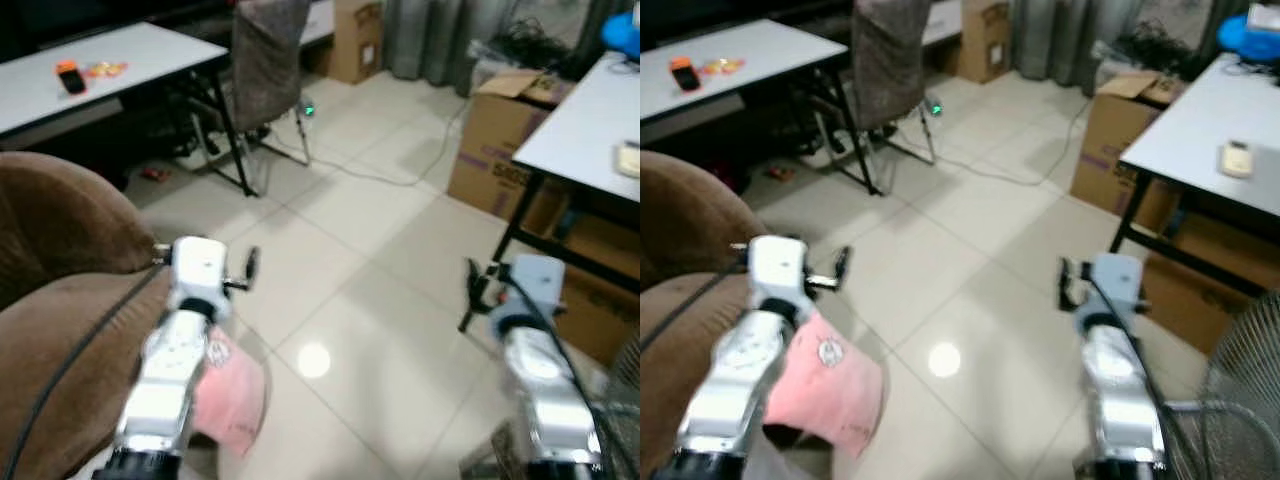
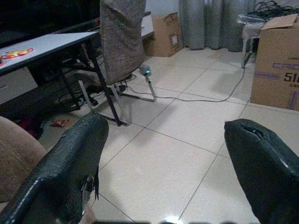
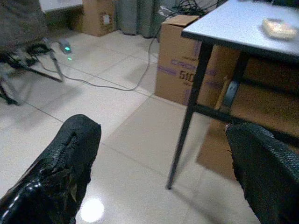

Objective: Move the pillow to the sofa from floor

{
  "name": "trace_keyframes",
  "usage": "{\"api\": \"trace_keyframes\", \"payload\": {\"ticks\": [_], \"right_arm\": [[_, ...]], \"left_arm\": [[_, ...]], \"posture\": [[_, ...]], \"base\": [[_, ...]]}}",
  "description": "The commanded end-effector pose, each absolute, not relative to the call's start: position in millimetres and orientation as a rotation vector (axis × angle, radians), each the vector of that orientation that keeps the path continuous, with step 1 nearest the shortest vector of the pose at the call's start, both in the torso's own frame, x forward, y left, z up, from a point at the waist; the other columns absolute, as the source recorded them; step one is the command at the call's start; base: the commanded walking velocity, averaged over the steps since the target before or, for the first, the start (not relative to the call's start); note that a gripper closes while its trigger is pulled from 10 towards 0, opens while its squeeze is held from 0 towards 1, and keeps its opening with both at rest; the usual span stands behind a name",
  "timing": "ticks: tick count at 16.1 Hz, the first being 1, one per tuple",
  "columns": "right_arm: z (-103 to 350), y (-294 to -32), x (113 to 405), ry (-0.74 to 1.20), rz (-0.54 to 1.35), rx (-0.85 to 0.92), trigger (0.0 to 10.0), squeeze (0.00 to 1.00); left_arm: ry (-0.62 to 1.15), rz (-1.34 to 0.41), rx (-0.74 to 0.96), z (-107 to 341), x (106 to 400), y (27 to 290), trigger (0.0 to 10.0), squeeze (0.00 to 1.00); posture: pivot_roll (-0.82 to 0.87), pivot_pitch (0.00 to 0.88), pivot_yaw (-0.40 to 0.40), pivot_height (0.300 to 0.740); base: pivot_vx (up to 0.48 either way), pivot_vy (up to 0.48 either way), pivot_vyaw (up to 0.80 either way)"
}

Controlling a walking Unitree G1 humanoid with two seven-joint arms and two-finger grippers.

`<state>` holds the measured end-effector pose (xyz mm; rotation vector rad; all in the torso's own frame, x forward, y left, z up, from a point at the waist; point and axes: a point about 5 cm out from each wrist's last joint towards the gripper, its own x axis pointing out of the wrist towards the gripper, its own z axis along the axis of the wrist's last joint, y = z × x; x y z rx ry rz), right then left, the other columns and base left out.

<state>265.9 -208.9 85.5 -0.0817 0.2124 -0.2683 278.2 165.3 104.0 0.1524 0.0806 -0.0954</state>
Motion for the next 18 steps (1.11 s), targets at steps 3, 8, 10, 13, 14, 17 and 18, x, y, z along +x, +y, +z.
{"api": "trace_keyframes", "payload": {"ticks": [3,8,10,13,14,17,18], "right_arm": [[88.5,-193.0,272.4,0.190,-0.213,-0.091,10.0,0.00],[88.4,-198.4,273.4,0.186,-0.234,-0.033,10.0,0.00],[88.4,-198.5,274.1,0.186,-0.238,-0.036,10.0,0.00],[87.8,-197.9,274.5,0.187,-0.237,-0.033,10.0,0.00],[87.8,-197.8,275.1,0.186,-0.237,-0.029,10.0,0.00],[88.7,-197.7,277.0,0.184,-0.225,-0.052,10.0,0.00],[88.1,-196.8,277.8,0.187,-0.218,-0.057,10.0,0.00]], "left_arm": [[0.081,-0.048,0.168,105.0,277.4,179.2,10.0,0.00],[0.075,-0.045,0.167,105.6,279.1,178.0,10.0,0.00],[0.073,-0.045,0.168,106.0,279.8,178.1,10.0,0.00],[0.073,-0.042,0.168,106.0,280.2,178.4,10.0,0.00],[0.073,-0.040,0.167,105.8,280.4,178.2,10.0,0.00],[0.075,-0.035,0.164,104.7,278.8,178.2,10.0,0.00],[0.078,-0.029,0.162,104.0,277.9,179.0,10.0,0.00]], "posture": [[-0.04,0.000,0.044,0.740],[-0.04,0.000,0.046,0.740],[-0.04,0.000,0.047,0.740],[-0.04,0.000,0.046,0.740],[-0.04,0.000,0.044,0.740],[-0.03,0.000,0.032,0.740],[-0.03,0.000,0.031,0.740]], "base": [[0.328,0.000,0.00],[0.334,0.000,0.00],[0.334,0.000,0.00],[0.334,0.000,0.00],[0.337,0.000,0.00],[0.339,0.000,0.00],[0.337,0.000,0.00]]}}
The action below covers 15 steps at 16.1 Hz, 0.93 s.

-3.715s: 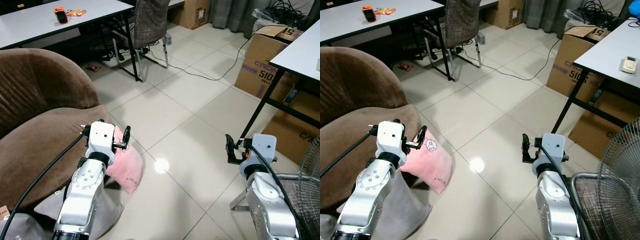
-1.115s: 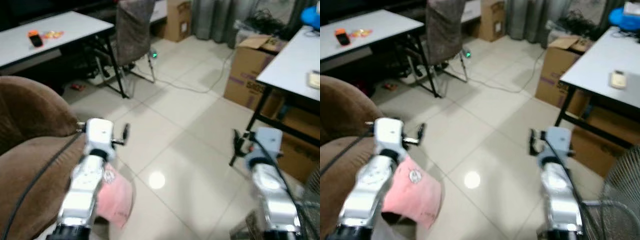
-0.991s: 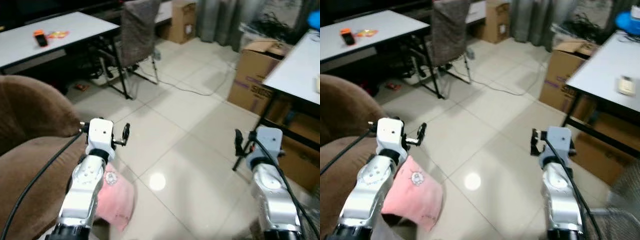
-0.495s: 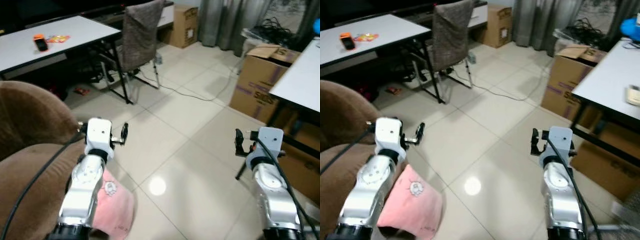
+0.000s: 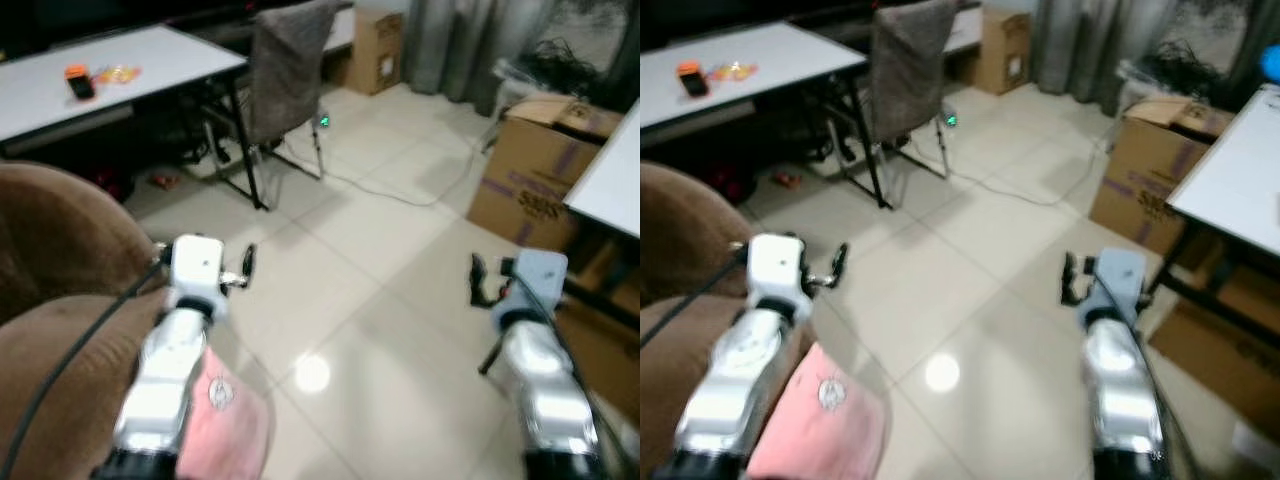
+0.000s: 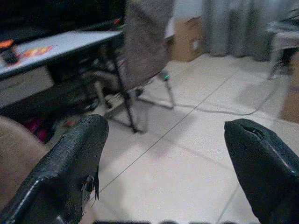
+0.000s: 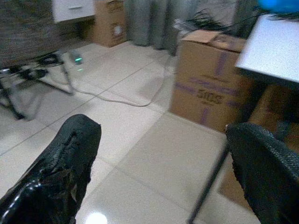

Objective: Move the pillow to the sofa from floor

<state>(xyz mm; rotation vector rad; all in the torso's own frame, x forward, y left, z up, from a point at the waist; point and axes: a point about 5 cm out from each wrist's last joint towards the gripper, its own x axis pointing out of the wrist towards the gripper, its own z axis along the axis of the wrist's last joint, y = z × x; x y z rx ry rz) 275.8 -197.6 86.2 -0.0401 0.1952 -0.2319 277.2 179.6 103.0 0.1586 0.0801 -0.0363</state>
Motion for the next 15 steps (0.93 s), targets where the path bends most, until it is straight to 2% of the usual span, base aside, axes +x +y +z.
{"api": "trace_keyframes", "payload": {"ticks": [1,3,15], "right_arm": [[87.8,-196.1,278.3,0.188,-0.210,-0.059,10.0,0.00],[89.0,-193.4,279.6,0.180,-0.176,-0.061,10.0,0.00],[89.4,-187.3,286.4,0.171,-0.120,-0.112,10.0,0.00]], "left_arm": [[0.080,-0.026,0.161,103.4,277.5,179.5,10.0,0.00],[0.099,-0.011,0.183,100.4,277.4,180.8,10.0,0.00],[0.115,-0.007,0.247,98.2,280.0,176.8,10.0,0.00]], "posture": [[-0.03,0.000,0.032,0.740],[-0.03,0.000,0.029,0.740],[-0.03,0.000,0.015,0.740]], "base": [[0.330,0.000,0.00],[0.000,0.000,0.00],[0.000,0.000,0.80]]}}
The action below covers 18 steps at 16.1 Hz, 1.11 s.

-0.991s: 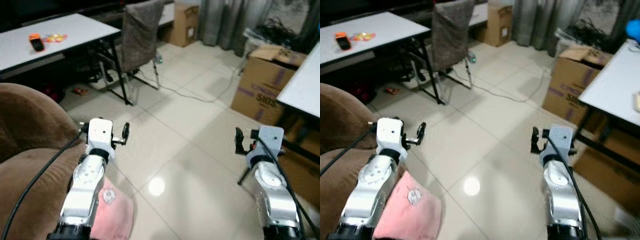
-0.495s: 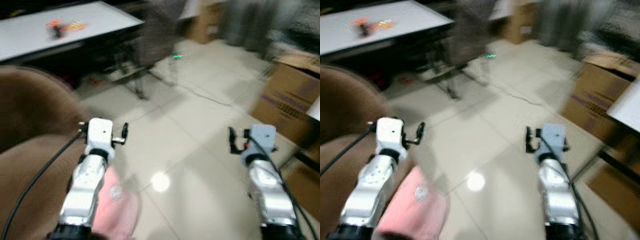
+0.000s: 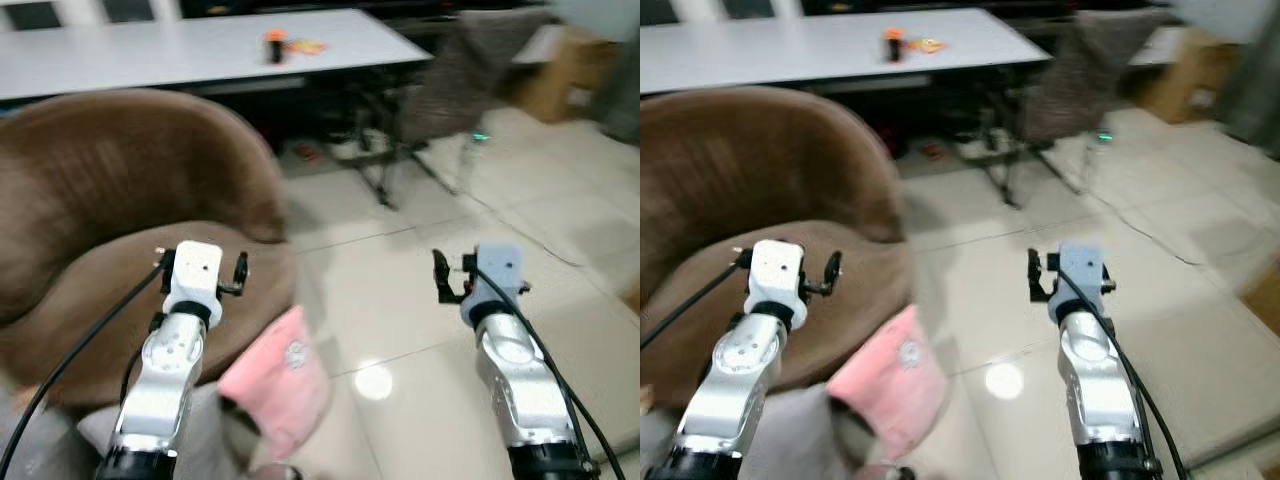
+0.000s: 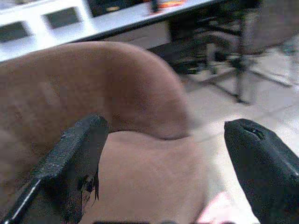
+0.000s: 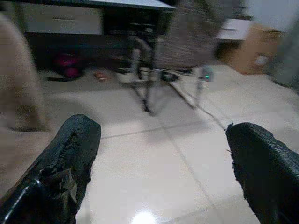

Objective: Move the pillow to the sofa from floor

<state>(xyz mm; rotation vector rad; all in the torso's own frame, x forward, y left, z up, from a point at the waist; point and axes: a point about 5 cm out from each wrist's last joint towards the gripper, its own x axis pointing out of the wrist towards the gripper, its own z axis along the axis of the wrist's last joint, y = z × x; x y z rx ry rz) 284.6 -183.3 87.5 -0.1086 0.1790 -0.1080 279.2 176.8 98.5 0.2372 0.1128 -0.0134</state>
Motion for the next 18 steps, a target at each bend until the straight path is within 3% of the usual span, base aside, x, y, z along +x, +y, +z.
{"api": "trace_keyframes", "payload": {"ticks": [1,8,11,18], "right_arm": [[89.1,-187.8,286.7,0.173,-0.123,-0.110,10.0,0.00],[90.8,-188.4,289.5,0.166,-0.139,-0.080,10.0,0.00],[93.2,-190.8,289.3,0.150,-0.156,-0.019,10.0,0.00],[92.9,-192.1,290.6,0.153,-0.155,-0.058,10.0,0.00]], "left_arm": [[0.093,0.017,0.269,100.7,281.1,178.2,10.0,0.00],[0.046,0.030,0.311,104.9,283.2,178.5,10.0,0.00],[0.045,0.035,0.308,104.8,283.3,179.7,10.0,0.00],[0.040,0.043,0.299,105.5,284.7,180.3,10.0,0.00]], "posture": [[-0.03,0.000,0.015,0.740],[-0.03,0.000,0.017,0.740],[-0.03,0.000,0.017,0.740],[-0.03,0.000,0.020,0.740]], "base": [[0.000,0.000,0.80],[0.000,-0.048,0.78],[0.000,-0.368,0.00],[0.000,-0.371,0.00]]}}
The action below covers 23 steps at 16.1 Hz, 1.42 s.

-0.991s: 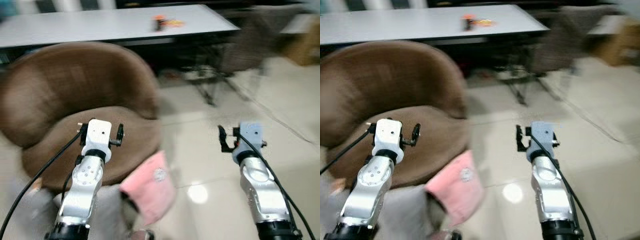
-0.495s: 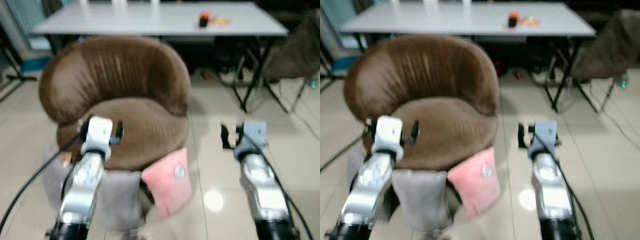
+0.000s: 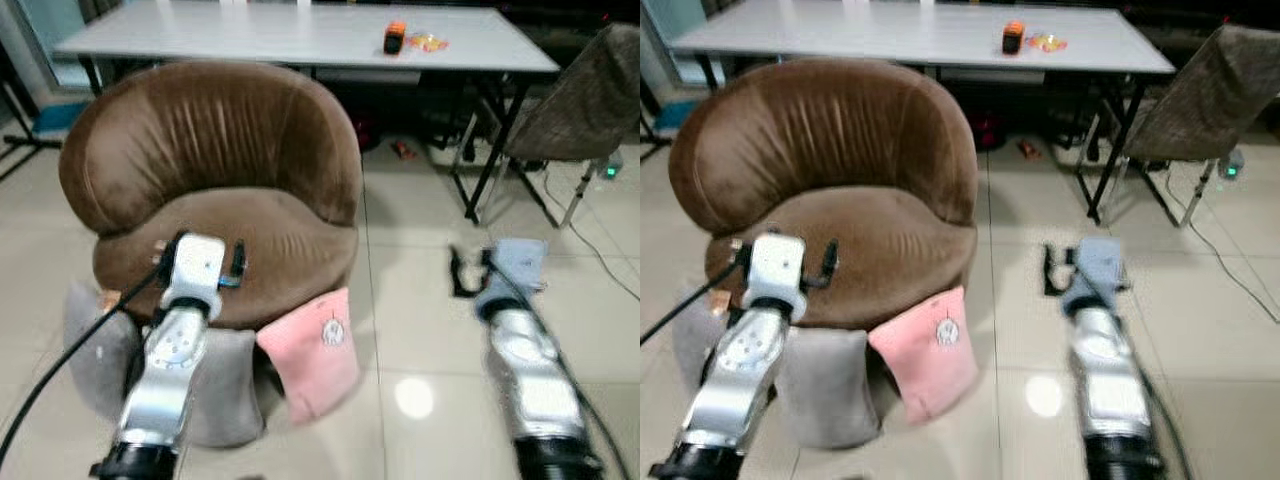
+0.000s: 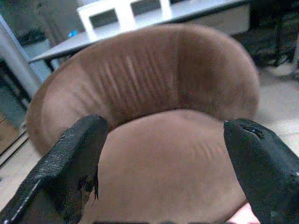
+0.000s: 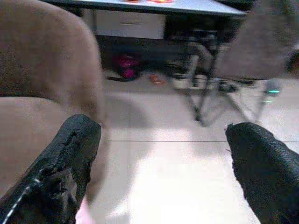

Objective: Move the pillow to the sofa from floor

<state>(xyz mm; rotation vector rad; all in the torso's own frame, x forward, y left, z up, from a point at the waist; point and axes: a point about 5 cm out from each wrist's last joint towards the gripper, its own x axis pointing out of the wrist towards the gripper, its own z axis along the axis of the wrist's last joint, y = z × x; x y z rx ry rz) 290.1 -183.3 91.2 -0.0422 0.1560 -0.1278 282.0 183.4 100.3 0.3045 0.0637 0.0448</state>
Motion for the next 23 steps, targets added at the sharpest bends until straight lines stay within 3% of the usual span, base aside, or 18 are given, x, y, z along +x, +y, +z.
{"api": "trace_keyframes", "payload": {"ticks": [1,9,12,15,23], "right_arm": [[92.7,-192.0,290.6,0.153,-0.156,-0.057,10.0,0.00],[91.1,-190.3,290.0,0.166,-0.155,-0.053,10.0,0.00],[91.3,-189.3,289.6,0.161,-0.142,-0.066,10.0,0.00],[92.5,-186.5,289.5,0.156,-0.137,-0.065,10.0,0.00],[88.9,-186.1,290.9,0.176,-0.166,-0.031,10.0,0.00]], "left_arm": [[0.039,0.044,0.298,105.7,284.9,180.3,10.0,0.00],[0.020,0.041,0.277,106.2,283.2,179.7,10.0,0.00],[0.021,0.019,0.211,106.3,282.0,178.7,10.0,0.00],[0.027,-0.002,0.201,106.2,281.8,177.8,10.0,0.00],[0.027,0.003,0.219,107.0,280.2,182.4,10.0,0.00]], "posture": [[-0.03,0.000,0.020,0.740],[-0.04,0.000,0.015,0.740],[-0.04,0.000,0.017,0.740],[-0.04,0.000,0.022,0.740],[-0.02,0.000,0.014,0.740]], "base": [[0.000,-0.368,0.00],[0.000,-0.356,0.00],[0.000,0.000,0.27],[0.334,0.000,0.80],[0.379,0.000,0.00]]}}
